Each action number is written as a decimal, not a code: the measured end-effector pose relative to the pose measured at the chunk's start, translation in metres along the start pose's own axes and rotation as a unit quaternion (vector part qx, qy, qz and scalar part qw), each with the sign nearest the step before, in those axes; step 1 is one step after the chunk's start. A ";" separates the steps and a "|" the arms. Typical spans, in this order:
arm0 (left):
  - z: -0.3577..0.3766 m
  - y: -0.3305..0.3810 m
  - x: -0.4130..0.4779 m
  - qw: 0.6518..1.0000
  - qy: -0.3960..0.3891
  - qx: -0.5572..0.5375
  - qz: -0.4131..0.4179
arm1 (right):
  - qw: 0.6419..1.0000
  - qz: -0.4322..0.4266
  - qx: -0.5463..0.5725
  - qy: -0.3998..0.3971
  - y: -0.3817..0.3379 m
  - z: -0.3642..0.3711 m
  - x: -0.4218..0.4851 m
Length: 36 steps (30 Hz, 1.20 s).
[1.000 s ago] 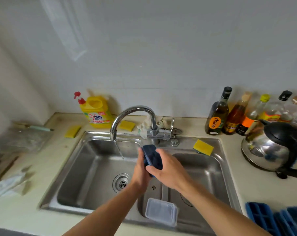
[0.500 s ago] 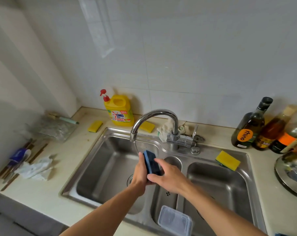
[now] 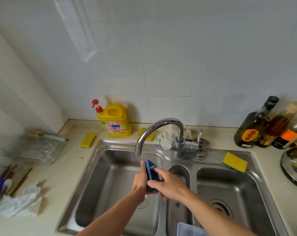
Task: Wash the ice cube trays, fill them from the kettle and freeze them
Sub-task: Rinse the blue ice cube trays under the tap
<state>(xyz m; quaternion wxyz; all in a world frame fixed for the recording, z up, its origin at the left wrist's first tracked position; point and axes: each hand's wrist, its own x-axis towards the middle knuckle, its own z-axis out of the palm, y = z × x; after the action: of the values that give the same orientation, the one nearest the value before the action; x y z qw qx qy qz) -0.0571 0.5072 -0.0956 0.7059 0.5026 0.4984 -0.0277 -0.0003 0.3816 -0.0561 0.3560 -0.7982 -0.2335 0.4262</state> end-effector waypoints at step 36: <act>-0.070 0.058 0.090 0.972 -0.039 0.232 0.026 | 0.981 0.082 0.036 0.171 0.015 -0.009 0.046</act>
<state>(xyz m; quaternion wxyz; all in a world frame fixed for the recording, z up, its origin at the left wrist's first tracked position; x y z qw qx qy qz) -0.0279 0.6288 -0.1218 0.5898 0.6635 0.4372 -0.1442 0.0322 0.3999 -0.0880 0.3828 -0.8627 -0.0875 0.3188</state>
